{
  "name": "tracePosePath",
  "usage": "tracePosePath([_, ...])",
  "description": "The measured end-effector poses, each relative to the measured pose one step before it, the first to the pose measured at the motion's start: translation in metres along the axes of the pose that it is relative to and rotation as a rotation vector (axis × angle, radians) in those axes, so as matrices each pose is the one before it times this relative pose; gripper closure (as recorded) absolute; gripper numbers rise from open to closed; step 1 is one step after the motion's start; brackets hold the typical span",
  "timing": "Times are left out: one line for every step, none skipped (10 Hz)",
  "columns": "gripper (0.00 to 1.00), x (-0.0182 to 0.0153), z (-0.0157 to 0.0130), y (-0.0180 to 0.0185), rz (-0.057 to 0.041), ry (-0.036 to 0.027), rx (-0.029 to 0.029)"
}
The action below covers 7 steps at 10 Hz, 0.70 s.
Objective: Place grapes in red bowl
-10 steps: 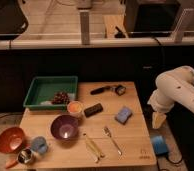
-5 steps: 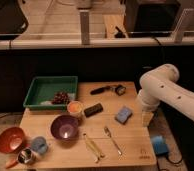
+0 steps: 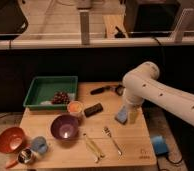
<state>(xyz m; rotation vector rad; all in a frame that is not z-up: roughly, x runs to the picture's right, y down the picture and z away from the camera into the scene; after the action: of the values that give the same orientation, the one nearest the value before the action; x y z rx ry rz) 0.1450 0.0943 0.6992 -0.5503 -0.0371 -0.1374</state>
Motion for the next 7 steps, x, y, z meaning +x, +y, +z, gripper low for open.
tracePosePath([0.2, -0.01573, -0.00031, -0.00603, -0.02151, 0.00166, 0.00619])
tracePosePath([0.2, -0.01242, 0.00038, -0.00611, -0.02087, 0.00089, 0.00454])
tracePosePath([0.2, -0.0144, 0.00037, -0.01097, -0.02243, -0.00229, 0.00519])
tracePosePath([0.2, -0.00795, 0.00198, -0.00847, -0.01128, -0.00106, 0.00208])
tracePosePath([0.2, -0.00756, 0.00059, -0.00599, -0.00704, 0.00048, 0.00282])
tracePosePath([0.2, -0.01344, 0.00137, -0.00862, -0.01427, -0.00011, 0.00221])
tracePosePath([0.2, -0.01434, 0.00176, -0.01045, -0.01623, -0.00511, 0.00611])
